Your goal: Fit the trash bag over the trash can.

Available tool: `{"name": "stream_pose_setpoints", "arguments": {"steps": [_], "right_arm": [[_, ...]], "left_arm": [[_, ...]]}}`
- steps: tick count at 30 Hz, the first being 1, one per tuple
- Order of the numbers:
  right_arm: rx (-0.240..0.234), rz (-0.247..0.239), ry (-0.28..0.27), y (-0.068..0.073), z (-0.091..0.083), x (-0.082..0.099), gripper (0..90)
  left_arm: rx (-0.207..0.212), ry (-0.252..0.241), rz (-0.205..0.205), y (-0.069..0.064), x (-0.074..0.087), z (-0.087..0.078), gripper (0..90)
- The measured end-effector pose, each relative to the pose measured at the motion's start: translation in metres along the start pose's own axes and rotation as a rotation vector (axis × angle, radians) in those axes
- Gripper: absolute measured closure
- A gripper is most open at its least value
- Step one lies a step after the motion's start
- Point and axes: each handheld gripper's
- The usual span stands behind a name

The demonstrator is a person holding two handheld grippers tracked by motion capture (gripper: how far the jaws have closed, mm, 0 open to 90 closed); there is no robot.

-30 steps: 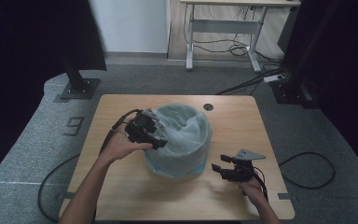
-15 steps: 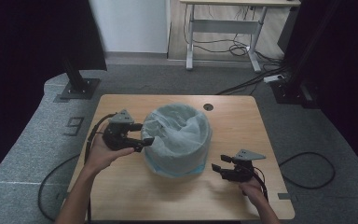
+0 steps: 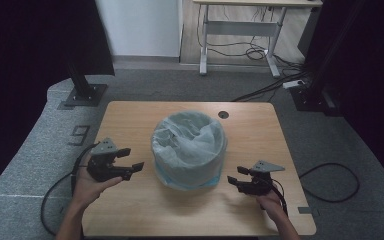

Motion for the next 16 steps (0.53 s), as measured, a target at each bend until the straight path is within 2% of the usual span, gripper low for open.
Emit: {"name": "stream_pose_setpoints", "arguments": {"steps": [5,8,16], "right_arm": [[0.002,0.0,0.006,0.0,0.001,0.001,34.7],[0.003,0.0,0.007,0.0,0.001,0.001,34.7],[0.006,0.002,0.008,0.0,0.001,0.002,34.6]], "left_arm": [[-0.016,0.032,-0.013,0.003,0.019,0.005,26.7],[-0.004,0.046,-0.022,0.004,0.027,0.009,26.2],[-0.007,0.04,-0.05,0.009,0.035,0.016,25.5]]}}
Point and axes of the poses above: each handheld gripper's, and its own axes: z roughly forward along the jaws, x roughly out of its underside, y roughly to its left, and after that the axes turned 2 degrees about -z, right-handed
